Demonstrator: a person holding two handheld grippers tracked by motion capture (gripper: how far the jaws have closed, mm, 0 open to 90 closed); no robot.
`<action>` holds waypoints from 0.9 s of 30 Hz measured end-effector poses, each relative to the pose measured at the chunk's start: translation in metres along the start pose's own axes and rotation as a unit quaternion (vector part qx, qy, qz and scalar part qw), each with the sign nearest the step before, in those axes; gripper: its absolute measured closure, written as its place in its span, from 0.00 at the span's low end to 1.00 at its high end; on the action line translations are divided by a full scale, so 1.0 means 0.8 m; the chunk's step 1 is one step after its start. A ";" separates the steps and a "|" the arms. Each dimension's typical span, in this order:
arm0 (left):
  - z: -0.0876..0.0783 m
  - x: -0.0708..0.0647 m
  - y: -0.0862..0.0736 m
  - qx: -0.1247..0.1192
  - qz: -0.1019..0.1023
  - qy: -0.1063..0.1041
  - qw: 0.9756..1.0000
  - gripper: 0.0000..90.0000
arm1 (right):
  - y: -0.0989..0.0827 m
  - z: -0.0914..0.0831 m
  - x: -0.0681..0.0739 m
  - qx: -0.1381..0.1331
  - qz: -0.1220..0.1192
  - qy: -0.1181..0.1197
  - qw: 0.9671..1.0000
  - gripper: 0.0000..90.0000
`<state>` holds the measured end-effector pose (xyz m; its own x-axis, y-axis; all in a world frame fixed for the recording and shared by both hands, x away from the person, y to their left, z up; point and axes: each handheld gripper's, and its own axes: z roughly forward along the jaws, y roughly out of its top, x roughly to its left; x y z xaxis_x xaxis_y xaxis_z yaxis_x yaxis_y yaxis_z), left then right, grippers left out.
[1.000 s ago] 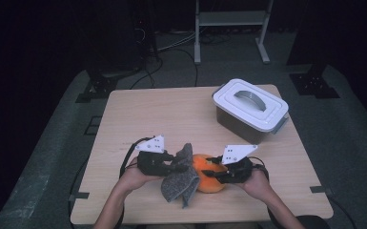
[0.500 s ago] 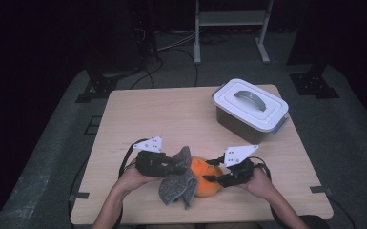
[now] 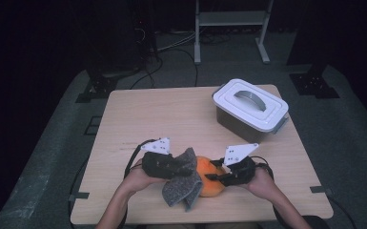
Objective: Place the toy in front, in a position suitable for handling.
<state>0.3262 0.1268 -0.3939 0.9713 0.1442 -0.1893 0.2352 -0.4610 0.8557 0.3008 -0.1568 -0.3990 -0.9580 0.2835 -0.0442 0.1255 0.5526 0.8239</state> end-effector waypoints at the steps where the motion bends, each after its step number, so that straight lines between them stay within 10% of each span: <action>1: -0.004 0.001 0.002 -0.004 0.001 0.004 1.000 0.79 | 0.000 0.000 0.000 0.000 0.000 0.000 1.000 0.66; 8: -0.027 -0.008 0.026 -0.039 0.028 0.018 0.999 0.79 | 0.007 0.019 -0.015 -0.075 0.012 0.034 0.997 0.66; 16: -0.019 -0.001 0.011 -0.016 0.025 0.034 0.999 0.79 | -0.002 0.017 -0.013 -0.022 -0.021 0.015 0.999 0.65; 27: -0.012 0.002 0.003 0.006 0.018 0.056 0.998 0.79 | -0.038 -0.007 -0.029 -0.041 0.043 -0.009 0.998 0.64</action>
<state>0.3281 0.1346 -0.3873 0.9690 0.2245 -0.1030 0.2018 -0.4786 0.8545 0.3176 -0.1841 -0.4196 -0.9397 0.3416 0.0185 0.1843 0.4600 0.8686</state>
